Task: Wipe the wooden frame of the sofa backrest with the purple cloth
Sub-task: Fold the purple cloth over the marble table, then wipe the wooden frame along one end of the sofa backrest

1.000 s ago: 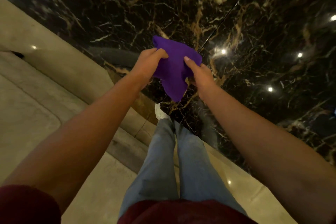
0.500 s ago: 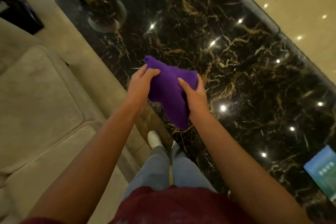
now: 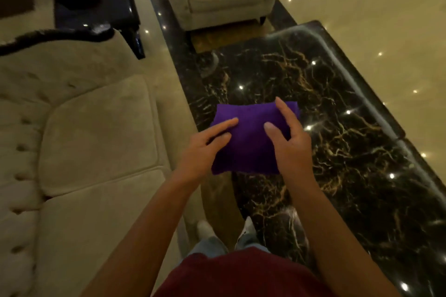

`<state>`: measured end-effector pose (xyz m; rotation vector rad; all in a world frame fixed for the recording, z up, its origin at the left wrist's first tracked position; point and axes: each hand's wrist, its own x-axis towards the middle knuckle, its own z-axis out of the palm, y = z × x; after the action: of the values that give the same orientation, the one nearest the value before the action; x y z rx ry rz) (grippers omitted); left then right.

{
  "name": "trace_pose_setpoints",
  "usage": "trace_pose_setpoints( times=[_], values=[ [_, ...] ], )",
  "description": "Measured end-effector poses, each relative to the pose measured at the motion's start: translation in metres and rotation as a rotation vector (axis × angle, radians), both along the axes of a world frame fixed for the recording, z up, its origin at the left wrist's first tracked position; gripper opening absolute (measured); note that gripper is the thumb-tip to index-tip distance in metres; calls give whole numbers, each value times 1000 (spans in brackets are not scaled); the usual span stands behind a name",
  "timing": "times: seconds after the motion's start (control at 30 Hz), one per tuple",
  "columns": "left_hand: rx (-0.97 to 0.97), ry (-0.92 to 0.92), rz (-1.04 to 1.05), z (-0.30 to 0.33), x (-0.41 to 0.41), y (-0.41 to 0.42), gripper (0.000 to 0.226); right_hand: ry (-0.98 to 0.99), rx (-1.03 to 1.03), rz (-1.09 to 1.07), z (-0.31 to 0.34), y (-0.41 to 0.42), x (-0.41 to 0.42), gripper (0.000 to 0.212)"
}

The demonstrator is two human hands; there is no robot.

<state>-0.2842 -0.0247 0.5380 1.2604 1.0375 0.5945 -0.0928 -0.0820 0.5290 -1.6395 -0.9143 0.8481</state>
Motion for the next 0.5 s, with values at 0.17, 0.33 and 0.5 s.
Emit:
trace_pose_setpoints(
  times=[0.17, 0.33, 0.5],
  values=[
    [32, -85, 116, 25, -56, -1, 46, -113, 113, 133, 38, 21, -53, 65],
    [-70, -275, 204, 32, -104, 4, 74, -123, 223, 298, 58, 45, -95, 67],
    [-56, -279, 238, 32, -138, 15, 63, -67, 263, 475, 63, 75, -130, 66]
  ],
)
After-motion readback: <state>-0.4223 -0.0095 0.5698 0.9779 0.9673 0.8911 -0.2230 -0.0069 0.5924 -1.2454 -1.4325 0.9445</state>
